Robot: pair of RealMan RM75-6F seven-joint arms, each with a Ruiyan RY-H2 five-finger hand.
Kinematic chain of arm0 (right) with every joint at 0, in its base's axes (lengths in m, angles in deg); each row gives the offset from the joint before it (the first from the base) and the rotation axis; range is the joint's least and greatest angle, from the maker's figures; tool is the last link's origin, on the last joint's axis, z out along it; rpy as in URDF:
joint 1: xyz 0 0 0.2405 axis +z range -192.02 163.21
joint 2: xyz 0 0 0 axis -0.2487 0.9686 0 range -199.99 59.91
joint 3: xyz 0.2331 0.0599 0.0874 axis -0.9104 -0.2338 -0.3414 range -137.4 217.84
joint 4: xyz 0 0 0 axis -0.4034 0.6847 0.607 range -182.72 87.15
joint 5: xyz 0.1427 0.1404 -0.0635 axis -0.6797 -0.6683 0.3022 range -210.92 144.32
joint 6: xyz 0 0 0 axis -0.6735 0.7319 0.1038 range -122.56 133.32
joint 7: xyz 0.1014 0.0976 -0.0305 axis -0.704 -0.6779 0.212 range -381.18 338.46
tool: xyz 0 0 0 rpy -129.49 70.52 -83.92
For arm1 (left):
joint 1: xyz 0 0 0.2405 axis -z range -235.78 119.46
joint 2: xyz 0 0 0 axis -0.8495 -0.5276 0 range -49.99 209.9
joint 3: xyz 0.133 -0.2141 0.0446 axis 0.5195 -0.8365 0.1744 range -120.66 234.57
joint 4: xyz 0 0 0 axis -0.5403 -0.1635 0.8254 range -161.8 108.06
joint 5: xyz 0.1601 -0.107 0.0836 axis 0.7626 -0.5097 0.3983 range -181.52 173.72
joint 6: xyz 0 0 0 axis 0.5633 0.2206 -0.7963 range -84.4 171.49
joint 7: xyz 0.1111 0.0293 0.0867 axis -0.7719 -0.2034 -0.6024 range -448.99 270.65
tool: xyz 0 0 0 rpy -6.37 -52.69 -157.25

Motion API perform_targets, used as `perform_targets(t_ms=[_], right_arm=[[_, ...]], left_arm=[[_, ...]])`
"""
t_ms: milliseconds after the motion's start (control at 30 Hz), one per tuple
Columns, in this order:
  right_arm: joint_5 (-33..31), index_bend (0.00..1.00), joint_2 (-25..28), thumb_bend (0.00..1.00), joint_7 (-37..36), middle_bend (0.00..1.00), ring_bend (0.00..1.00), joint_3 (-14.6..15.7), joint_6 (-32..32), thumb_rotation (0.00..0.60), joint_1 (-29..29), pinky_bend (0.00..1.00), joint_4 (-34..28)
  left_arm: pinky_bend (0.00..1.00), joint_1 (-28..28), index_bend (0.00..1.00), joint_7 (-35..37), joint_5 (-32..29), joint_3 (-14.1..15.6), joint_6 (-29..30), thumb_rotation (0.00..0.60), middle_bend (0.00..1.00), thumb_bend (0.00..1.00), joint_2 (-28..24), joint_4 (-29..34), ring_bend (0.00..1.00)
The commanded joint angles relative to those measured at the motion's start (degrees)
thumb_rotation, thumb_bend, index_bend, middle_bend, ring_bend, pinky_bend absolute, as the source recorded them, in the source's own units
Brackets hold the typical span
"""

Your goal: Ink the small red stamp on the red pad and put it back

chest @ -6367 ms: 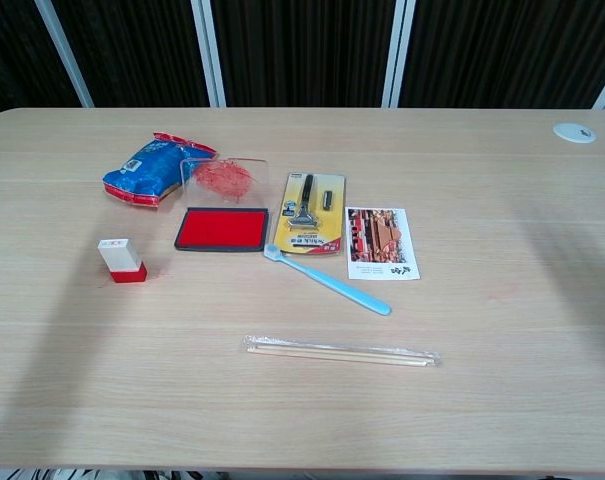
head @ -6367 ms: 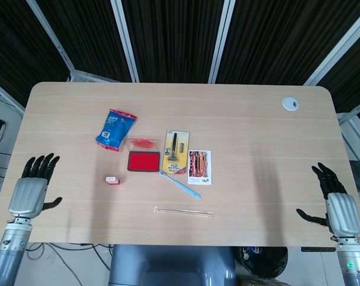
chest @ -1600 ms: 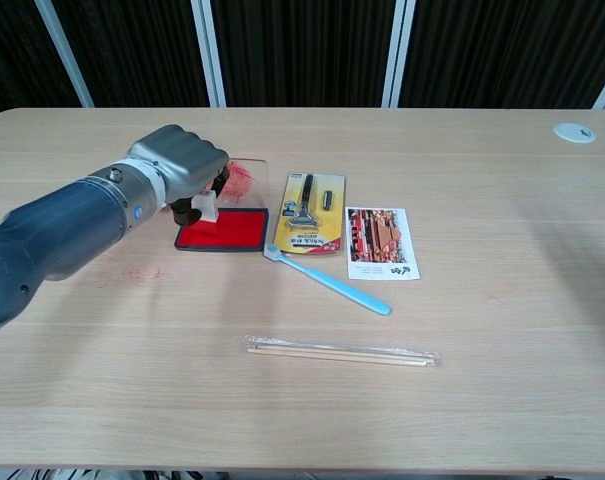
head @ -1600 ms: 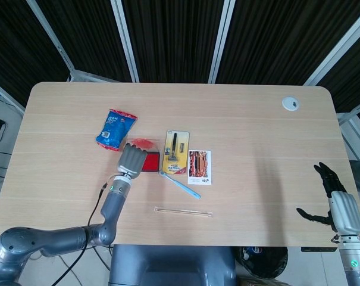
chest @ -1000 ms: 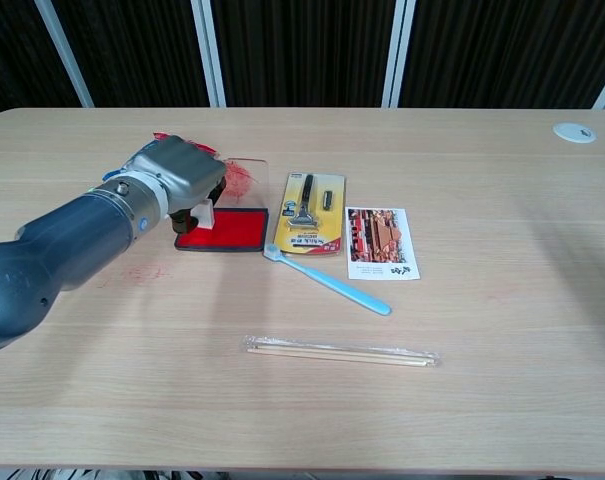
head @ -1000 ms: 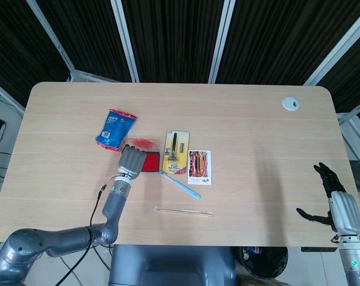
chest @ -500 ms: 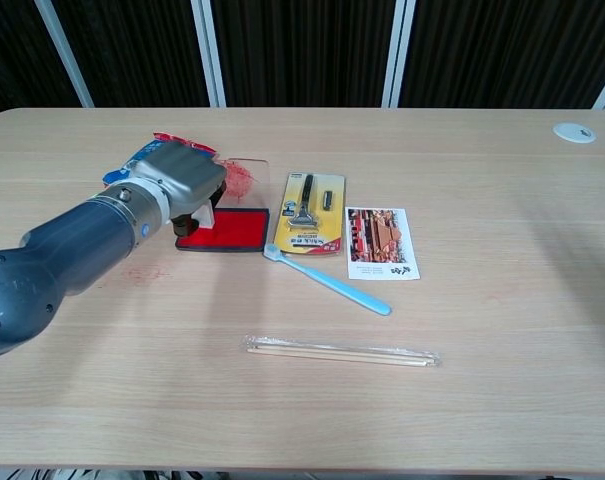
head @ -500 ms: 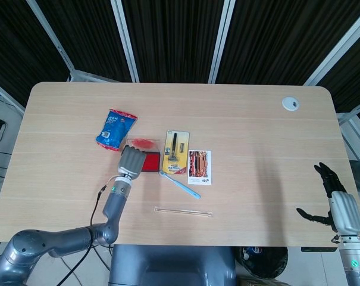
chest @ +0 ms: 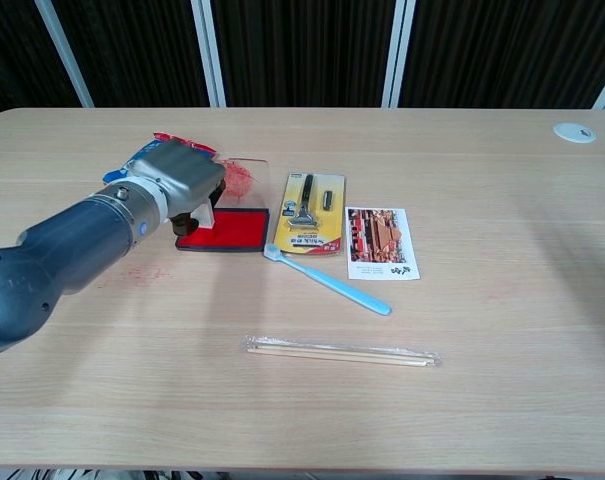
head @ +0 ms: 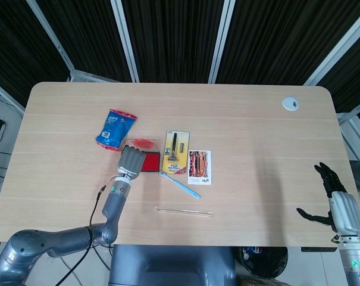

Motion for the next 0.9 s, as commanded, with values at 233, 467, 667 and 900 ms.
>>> perform_targets(t_ms=[233, 467, 667, 900], right_arm=[[0.1, 0.00, 0.0, 0.17, 0.0, 0.00, 0.00, 0.0, 0.0, 0.600, 0.0, 0.19, 0.0], [-0.1, 0.00, 0.0, 0.17, 0.1, 0.00, 0.00, 0.0, -0.1, 0.600, 0.0, 0.19, 0.0], [-0.1, 0.00, 0.0, 0.17, 0.1, 0.00, 0.00, 0.0, -0.2, 0.600, 0.0, 0.19, -0.1], [-0.1, 0.00, 0.0, 0.17, 0.0, 0.00, 0.00, 0.0, -0.2, 0.600, 0.0, 0.19, -0.1]], left_arm=[[0.50, 0.0, 0.69, -0.3, 0.1, -0.2, 0.5, 0.600, 0.71, 0.54, -0.6, 1.1, 0.47], [0.50, 0.0, 0.69, -0.7, -0.2, -0.2, 0.5, 0.600, 0.71, 0.54, -0.8, 1.4, 0.47], [0.50, -0.2, 0.69, -0.9, -0.6, 0.1, 0.2, 0.600, 0.71, 0.54, -0.5, 0.7, 0.47], [0.50, -0.3, 0.69, -0.8, -0.4, 0.5, 0.0, 0.600, 0.71, 0.54, 0.2, -0.1, 0.47]])
